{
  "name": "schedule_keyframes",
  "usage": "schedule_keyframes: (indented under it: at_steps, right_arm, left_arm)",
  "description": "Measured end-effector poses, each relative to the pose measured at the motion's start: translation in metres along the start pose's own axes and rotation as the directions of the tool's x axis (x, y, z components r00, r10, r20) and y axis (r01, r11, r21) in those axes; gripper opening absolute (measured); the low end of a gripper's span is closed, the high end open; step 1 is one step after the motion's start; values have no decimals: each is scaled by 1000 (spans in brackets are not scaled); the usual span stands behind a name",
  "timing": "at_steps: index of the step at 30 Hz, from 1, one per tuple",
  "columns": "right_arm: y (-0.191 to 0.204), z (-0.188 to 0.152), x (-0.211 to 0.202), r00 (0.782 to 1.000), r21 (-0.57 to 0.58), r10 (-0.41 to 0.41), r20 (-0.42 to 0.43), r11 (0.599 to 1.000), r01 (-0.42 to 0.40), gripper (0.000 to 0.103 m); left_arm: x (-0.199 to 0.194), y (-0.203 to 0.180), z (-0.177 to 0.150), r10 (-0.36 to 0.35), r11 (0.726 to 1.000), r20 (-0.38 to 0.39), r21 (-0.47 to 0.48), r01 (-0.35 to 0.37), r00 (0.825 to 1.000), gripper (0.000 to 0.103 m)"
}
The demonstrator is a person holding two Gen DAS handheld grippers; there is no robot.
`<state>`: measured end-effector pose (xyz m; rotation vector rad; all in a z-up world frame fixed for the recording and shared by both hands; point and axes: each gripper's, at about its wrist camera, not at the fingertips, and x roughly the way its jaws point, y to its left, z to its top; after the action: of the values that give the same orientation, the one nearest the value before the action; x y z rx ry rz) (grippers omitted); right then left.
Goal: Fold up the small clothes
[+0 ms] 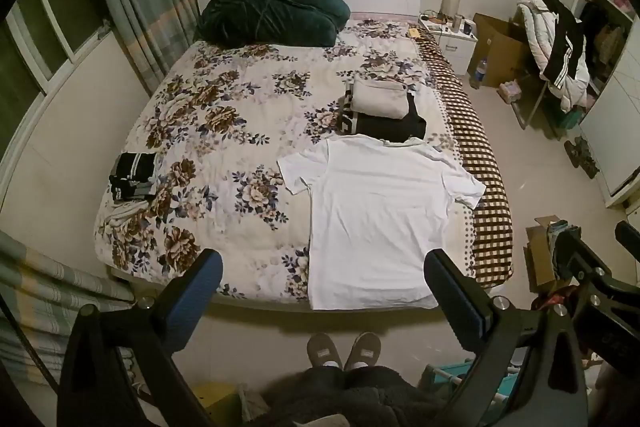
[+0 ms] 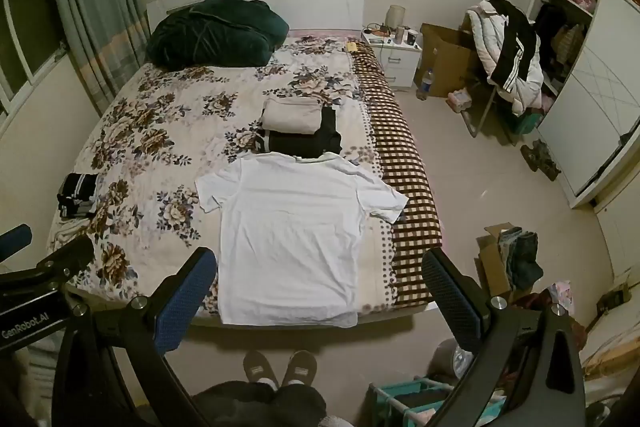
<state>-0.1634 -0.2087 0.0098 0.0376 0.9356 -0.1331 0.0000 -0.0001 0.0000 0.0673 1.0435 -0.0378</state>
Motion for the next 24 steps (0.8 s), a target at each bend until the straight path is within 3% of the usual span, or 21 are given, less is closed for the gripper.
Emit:
schedule_keyframes:
  at_steps: [24]
  right_arm:
    - [4, 7, -19, 1000, -2, 2, 13, 1000, -2, 103]
  left_arm:
    - [-1, 1, 0, 4, 1000, 13, 1, -4, 1000, 103]
